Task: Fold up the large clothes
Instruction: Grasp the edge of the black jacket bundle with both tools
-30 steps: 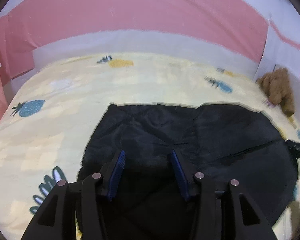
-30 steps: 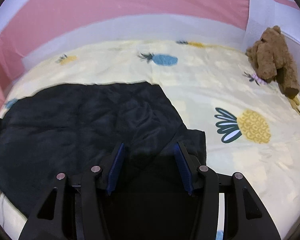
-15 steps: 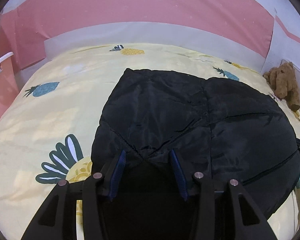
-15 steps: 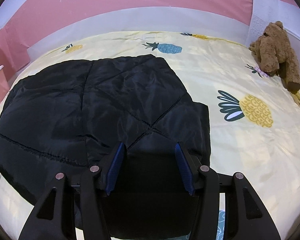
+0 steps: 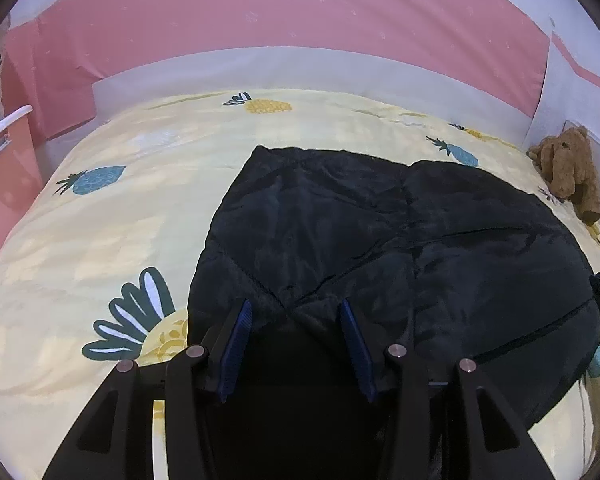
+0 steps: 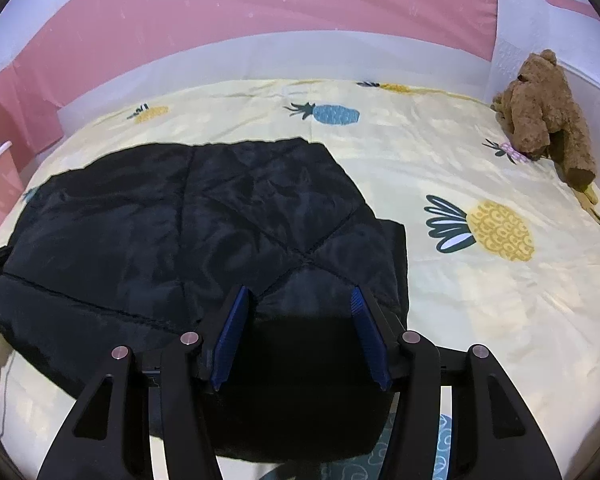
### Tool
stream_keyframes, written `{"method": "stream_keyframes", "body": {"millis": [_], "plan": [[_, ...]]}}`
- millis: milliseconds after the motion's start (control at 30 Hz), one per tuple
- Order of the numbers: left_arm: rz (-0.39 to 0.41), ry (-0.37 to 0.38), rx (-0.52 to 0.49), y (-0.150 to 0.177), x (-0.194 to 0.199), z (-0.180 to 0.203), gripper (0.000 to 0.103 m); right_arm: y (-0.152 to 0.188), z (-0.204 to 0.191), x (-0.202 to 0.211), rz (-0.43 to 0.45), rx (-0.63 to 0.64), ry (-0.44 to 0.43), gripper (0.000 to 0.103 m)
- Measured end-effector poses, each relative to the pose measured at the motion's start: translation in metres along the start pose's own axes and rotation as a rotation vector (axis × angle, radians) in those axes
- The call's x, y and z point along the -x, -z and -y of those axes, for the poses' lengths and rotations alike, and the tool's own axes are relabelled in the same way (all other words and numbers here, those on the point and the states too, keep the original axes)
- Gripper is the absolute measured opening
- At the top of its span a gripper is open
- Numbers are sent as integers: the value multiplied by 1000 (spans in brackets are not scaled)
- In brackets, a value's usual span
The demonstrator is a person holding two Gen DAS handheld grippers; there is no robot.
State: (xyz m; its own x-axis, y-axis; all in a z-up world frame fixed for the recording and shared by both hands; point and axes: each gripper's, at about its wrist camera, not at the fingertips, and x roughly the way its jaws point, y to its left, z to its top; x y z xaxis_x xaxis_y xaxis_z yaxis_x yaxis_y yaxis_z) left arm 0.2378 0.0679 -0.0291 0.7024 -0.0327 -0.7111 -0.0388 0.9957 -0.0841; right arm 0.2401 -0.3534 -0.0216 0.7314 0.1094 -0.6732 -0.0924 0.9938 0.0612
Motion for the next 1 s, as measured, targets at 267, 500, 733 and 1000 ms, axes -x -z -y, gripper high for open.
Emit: {"method": "stream_keyframes", "body": {"millis": [267, 500, 733, 1000], "plan": [[38, -11, -6, 3, 22, -5, 47, 5, 9, 19, 37, -17, -14, 65], [11, -15, 62, 10, 14, -37, 47, 18, 35, 5, -14, -82, -3, 65], [-29, 38, 132, 7, -14, -51, 48, 20, 53, -23, -64, -171, -66, 73], [-68, 75, 157, -5, -49, -54, 52, 12, 63, -53, -105, -240, -134, 78]]}}
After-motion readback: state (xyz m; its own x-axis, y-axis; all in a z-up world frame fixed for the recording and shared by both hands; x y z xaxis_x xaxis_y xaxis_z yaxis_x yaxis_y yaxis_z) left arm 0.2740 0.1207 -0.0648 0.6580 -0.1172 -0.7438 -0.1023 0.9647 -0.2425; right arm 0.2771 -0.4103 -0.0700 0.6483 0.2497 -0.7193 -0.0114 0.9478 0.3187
